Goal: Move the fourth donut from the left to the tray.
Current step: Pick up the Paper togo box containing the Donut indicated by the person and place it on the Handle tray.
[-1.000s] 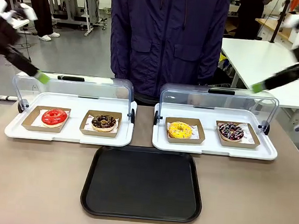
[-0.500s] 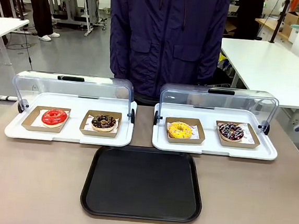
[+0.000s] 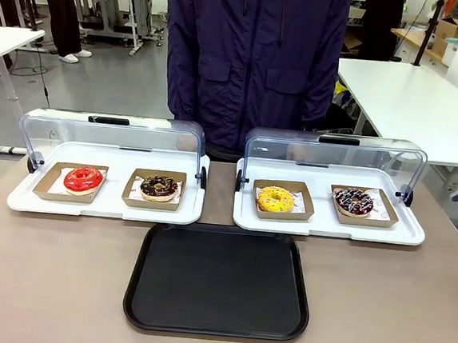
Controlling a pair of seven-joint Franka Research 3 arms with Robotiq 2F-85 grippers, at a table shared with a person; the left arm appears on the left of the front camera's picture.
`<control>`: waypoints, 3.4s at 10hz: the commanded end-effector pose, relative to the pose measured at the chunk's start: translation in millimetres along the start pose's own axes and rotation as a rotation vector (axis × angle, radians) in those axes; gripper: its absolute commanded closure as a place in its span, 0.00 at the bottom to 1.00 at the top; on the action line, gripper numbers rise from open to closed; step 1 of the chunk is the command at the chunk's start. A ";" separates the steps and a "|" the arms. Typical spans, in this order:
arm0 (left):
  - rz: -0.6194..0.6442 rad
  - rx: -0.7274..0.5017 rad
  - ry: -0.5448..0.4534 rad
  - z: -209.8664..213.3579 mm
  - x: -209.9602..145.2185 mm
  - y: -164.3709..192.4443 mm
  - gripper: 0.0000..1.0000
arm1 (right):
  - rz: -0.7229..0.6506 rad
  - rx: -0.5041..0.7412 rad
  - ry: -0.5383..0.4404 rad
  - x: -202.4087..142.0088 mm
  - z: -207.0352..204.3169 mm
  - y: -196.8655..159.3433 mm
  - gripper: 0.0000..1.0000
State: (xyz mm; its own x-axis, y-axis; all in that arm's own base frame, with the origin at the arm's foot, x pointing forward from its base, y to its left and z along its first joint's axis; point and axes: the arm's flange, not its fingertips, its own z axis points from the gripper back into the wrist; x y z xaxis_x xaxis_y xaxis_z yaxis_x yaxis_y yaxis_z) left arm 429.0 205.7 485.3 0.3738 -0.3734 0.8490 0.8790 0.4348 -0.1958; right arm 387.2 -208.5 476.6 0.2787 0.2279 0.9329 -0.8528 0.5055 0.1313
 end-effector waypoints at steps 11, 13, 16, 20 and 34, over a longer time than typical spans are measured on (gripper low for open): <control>-0.036 -0.011 -0.025 5.0 -0.1 -9.5 0.00 | 0.001 0.000 -0.009 -2.2 4.6 -4.1 0.00; -0.036 -0.011 -0.025 5.0 -0.1 -9.5 0.00 | 0.001 0.000 -0.009 -2.2 4.6 -4.1 0.00; -0.036 -0.011 -0.025 5.0 -0.1 -9.5 0.00 | 0.001 0.000 -0.009 -2.2 4.6 -4.1 0.00; -0.036 -0.011 -0.025 5.0 -0.1 -9.5 0.00 | 0.001 0.000 -0.009 -2.2 4.6 -4.1 0.00; -0.036 -0.011 -0.025 5.0 -0.1 -9.5 0.00 | 0.001 0.000 -0.009 -2.2 4.6 -4.1 0.00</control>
State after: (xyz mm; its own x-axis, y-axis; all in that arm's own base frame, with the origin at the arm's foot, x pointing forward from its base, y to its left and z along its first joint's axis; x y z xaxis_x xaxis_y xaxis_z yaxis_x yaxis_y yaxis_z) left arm 419.7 206.0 488.7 0.3381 -0.3723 0.8643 0.8924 0.4184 -0.1689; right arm 385.9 -215.0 473.4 0.2962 0.2303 0.9269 -0.8492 0.5078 0.1452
